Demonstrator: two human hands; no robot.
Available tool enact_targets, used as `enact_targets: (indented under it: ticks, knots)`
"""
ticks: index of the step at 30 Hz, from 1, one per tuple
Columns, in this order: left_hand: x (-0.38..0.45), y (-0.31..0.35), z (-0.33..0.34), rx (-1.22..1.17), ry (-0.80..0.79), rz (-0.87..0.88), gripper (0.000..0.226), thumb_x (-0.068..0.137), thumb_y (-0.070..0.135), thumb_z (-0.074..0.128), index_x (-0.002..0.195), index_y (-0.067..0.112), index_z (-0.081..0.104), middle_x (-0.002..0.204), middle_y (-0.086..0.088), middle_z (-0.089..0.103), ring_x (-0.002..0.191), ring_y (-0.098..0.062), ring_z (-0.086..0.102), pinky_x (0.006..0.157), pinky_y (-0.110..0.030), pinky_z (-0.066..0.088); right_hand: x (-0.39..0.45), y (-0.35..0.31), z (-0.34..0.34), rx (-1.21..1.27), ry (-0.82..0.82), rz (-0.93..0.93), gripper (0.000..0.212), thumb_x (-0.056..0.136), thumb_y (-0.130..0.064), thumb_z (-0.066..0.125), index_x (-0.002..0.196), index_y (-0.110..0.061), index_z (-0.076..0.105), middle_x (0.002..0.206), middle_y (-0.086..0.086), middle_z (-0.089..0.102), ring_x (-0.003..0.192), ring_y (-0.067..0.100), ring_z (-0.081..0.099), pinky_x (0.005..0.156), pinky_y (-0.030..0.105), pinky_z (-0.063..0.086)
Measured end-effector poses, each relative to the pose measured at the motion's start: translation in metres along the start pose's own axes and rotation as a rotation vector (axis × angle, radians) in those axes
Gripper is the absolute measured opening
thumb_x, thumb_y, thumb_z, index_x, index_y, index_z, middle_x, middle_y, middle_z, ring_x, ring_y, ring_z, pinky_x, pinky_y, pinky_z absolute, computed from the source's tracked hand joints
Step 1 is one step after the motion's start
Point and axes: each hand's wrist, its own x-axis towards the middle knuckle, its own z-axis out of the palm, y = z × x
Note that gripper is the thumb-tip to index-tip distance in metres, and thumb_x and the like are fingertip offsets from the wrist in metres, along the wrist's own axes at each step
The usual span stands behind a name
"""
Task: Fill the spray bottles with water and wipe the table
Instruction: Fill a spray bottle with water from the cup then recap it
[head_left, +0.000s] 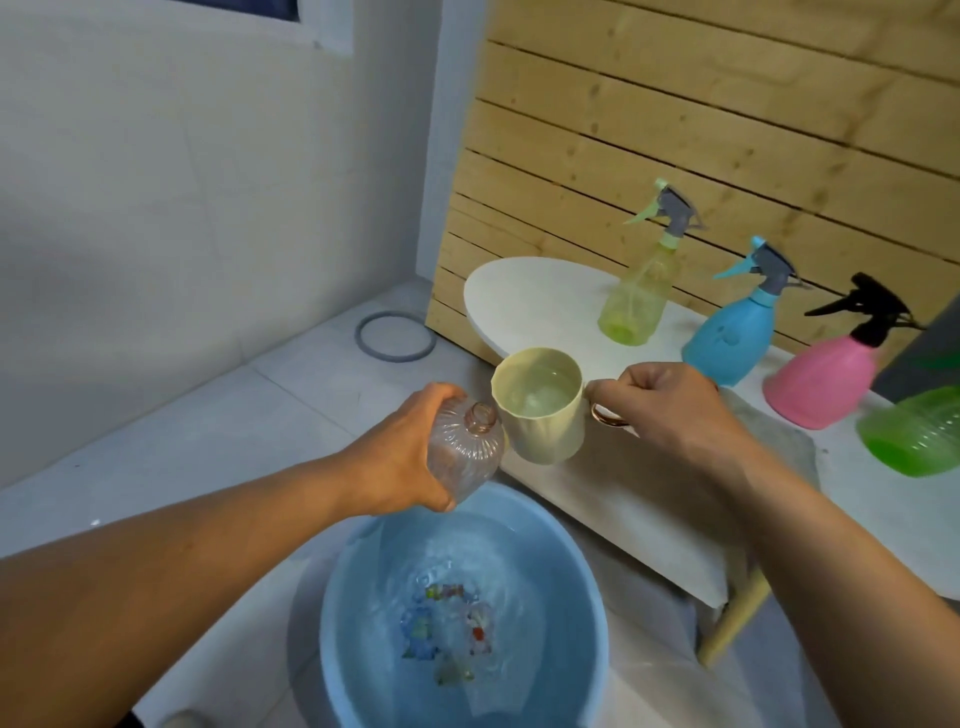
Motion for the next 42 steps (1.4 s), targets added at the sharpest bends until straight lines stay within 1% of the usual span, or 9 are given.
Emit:
enact_targets:
  ticks: [4, 7, 10, 14, 19, 23, 34, 37, 42]
  knots:
    - [-0.002, -0.005, -0.001, -0.009, -0.005, -0.016, 0.110, 0.054, 0.025, 0.097, 0.136, 0.045, 0.026, 0.129, 0.013, 0.047, 0.115, -0.010, 0.055, 0.086, -0.022, 0.053, -0.002, -0.005, 0.002, -0.050, 0.017, -0.022, 0.041, 0.062, -0.065, 0.061, 0.064, -0.024, 0.062, 0.056, -0.005, 0.052, 0.063, 0.018, 0.052, 0.080, 0.041, 0.042]
    - [-0.004, -0.006, -0.001, -0.023, -0.006, -0.027, 0.109, 0.055, 0.025, 0.098, 0.132, 0.050, 0.025, 0.124, 0.018, 0.048, 0.113, -0.008, 0.056, 0.082, -0.017, 0.051, -0.003, -0.008, 0.004, -0.052, 0.038, -0.045, 0.037, 0.068, -0.055, 0.068, 0.058, -0.021, 0.060, 0.049, -0.010, 0.050, 0.054, 0.011, 0.048, 0.061, 0.031, 0.043]
    - [-0.005, -0.005, -0.003, -0.036, -0.001, -0.039, 0.108, 0.055, 0.022, 0.098, 0.132, 0.048, 0.026, 0.125, 0.014, 0.049, 0.113, -0.010, 0.056, 0.087, -0.024, 0.055, -0.004, -0.011, 0.006, -0.086, 0.050, -0.068, 0.034, 0.073, -0.047, 0.071, 0.054, -0.023, 0.057, 0.043, -0.011, 0.044, 0.042, 0.005, 0.041, 0.052, 0.028, 0.037]
    - [-0.008, -0.005, -0.004, -0.024, -0.012, -0.049, 0.110, 0.056, 0.022, 0.098, 0.137, 0.042, 0.027, 0.127, 0.011, 0.050, 0.115, -0.011, 0.056, 0.092, -0.029, 0.056, -0.005, -0.016, 0.008, -0.111, 0.071, -0.082, 0.036, 0.072, -0.047, 0.071, 0.056, -0.018, 0.057, 0.044, -0.011, 0.043, 0.042, 0.007, 0.041, 0.052, 0.028, 0.037]
    - [-0.012, -0.008, -0.002, -0.039, -0.026, -0.060, 0.109, 0.057, 0.022, 0.097, 0.138, 0.041, 0.027, 0.128, 0.011, 0.049, 0.115, -0.011, 0.056, 0.092, -0.028, 0.056, -0.008, -0.024, 0.009, -0.141, 0.062, -0.102, 0.038, 0.074, -0.046, 0.071, 0.058, -0.015, 0.057, 0.046, -0.009, 0.045, 0.051, 0.014, 0.044, 0.054, 0.031, 0.036]
    - [-0.013, -0.011, -0.001, -0.057, -0.031, -0.082, 0.108, 0.057, 0.023, 0.097, 0.133, 0.048, 0.025, 0.123, 0.017, 0.050, 0.111, -0.005, 0.056, 0.082, -0.017, 0.052, -0.012, -0.030, 0.009, -0.178, 0.068, -0.108, 0.040, 0.076, -0.047, 0.071, 0.056, -0.016, 0.054, 0.045, -0.009, 0.044, 0.051, 0.014, 0.044, 0.054, 0.030, 0.035]
    - [-0.015, -0.013, -0.003, -0.079, -0.037, -0.091, 0.109, 0.056, 0.024, 0.098, 0.133, 0.048, 0.026, 0.124, 0.016, 0.051, 0.114, -0.008, 0.055, 0.087, -0.023, 0.055, -0.013, -0.034, 0.012, -0.205, 0.087, -0.119, 0.043, 0.077, -0.048, 0.070, 0.053, -0.018, 0.051, 0.039, -0.012, 0.042, 0.049, 0.012, 0.044, 0.052, 0.028, 0.033]
    - [-0.015, -0.013, -0.003, -0.080, -0.034, -0.089, 0.109, 0.056, 0.024, 0.098, 0.134, 0.047, 0.025, 0.123, 0.018, 0.050, 0.113, -0.007, 0.055, 0.084, -0.019, 0.053, -0.012, -0.034, 0.011, -0.208, 0.096, -0.129, 0.042, 0.077, -0.049, 0.070, 0.051, -0.021, 0.051, 0.039, -0.013, 0.043, 0.050, 0.013, 0.044, 0.050, 0.028, 0.032]
    - [-0.016, -0.011, -0.003, -0.088, -0.034, -0.090, 0.110, 0.057, 0.022, 0.098, 0.138, 0.043, 0.026, 0.125, 0.014, 0.051, 0.114, -0.007, 0.055, 0.086, -0.021, 0.054, -0.014, -0.035, 0.010, -0.228, 0.082, -0.159, 0.025, 0.077, -0.052, 0.067, 0.057, -0.041, 0.057, 0.041, -0.014, 0.047, 0.050, 0.014, 0.046, 0.051, 0.028, 0.035]
